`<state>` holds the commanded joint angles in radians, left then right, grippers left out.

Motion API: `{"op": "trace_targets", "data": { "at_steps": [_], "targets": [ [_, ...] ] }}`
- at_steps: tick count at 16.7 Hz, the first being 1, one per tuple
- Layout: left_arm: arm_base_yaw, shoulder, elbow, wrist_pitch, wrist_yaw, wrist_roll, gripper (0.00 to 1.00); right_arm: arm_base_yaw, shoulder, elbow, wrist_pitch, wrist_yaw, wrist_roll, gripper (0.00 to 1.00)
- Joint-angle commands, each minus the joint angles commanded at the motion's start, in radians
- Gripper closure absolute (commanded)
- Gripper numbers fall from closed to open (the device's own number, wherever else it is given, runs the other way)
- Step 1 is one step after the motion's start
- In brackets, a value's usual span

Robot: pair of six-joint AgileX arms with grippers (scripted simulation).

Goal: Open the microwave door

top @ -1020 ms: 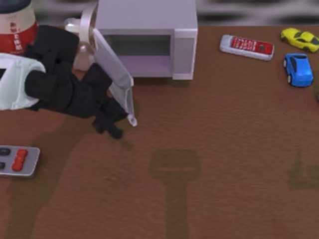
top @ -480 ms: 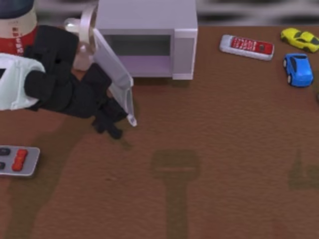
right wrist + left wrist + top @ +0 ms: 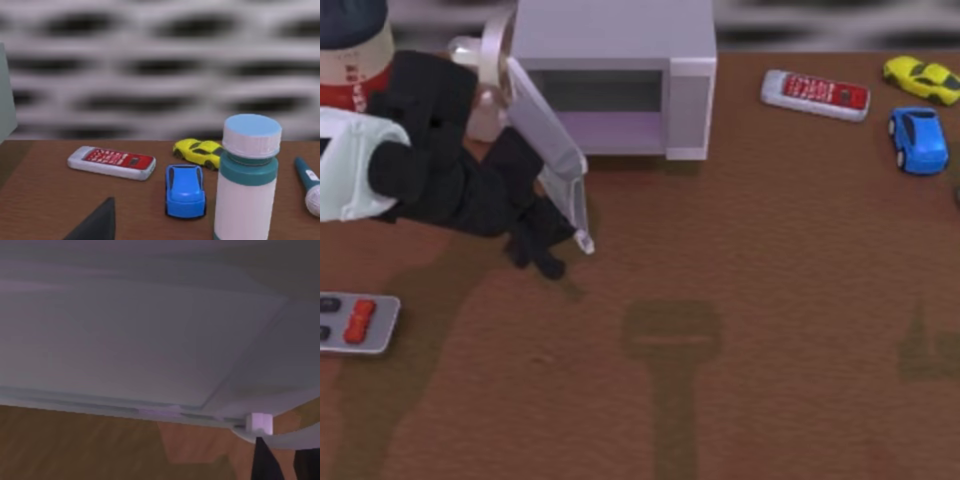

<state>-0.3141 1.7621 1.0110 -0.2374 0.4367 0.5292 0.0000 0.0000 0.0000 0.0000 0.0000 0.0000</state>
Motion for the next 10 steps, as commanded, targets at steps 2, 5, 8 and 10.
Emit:
{"op": "trace_targets", "data": {
  "at_steps": [2, 5, 8, 10],
  "targets": [
    [0.0, 0.0, 0.0, 0.0, 0.0, 0.0, 1.0, 0.0, 0.0, 0.0, 0.0, 0.0, 0.0, 0.0],
    [-0.003, 0.0, -0.005, -0.003, 0.006, 0.0, 1.0, 0.0, 0.0, 0.0, 0.0, 0.0, 0.0, 0.0],
    [0.013, 0.001, 0.002, -0.02, 0.021, 0.036, 1.0, 0.0, 0.0, 0.0, 0.0, 0.0, 0.0, 0.0],
    [0.025, 0.001, 0.007, -0.033, 0.037, 0.063, 1.0, 0.0, 0.0, 0.0, 0.0, 0.0, 0.0, 0.0]
  ]
}}
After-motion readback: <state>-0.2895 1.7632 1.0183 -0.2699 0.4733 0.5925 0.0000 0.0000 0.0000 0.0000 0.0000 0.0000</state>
